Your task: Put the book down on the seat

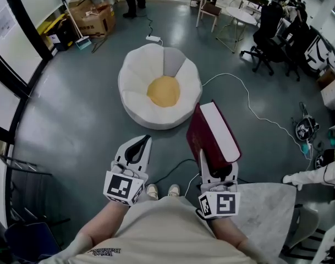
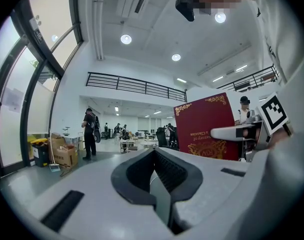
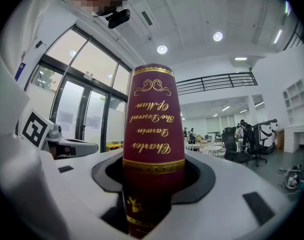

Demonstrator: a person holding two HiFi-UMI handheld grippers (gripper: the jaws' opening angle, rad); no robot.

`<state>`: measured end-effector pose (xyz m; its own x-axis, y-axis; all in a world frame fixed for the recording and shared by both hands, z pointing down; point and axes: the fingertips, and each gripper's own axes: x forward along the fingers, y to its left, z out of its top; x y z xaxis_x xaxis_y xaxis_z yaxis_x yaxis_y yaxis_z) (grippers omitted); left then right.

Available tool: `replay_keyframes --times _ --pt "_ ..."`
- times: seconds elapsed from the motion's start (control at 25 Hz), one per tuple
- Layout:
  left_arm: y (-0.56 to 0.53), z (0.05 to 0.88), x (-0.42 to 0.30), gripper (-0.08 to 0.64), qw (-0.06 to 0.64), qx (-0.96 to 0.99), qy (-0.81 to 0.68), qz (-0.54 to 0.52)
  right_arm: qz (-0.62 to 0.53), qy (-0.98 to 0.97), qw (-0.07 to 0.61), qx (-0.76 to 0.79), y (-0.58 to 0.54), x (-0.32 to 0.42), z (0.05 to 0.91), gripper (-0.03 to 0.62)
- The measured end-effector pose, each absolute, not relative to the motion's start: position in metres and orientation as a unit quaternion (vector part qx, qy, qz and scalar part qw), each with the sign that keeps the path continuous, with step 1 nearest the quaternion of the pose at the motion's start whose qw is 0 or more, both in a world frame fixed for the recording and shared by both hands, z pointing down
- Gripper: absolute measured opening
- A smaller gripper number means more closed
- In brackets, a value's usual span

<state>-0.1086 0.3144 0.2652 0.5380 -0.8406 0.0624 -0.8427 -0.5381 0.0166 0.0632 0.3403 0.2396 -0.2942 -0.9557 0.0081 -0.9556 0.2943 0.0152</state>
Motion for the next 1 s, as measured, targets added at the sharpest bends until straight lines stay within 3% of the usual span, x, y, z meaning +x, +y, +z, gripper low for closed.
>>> replay_keyframes --times 1.0 --pt "0.3 0.267 -0.068 0.005 0.022 0.881 -0.471 0.036 -0.004 -0.798 -0.004 0.603 0.322 0.107 0.238 0.221"
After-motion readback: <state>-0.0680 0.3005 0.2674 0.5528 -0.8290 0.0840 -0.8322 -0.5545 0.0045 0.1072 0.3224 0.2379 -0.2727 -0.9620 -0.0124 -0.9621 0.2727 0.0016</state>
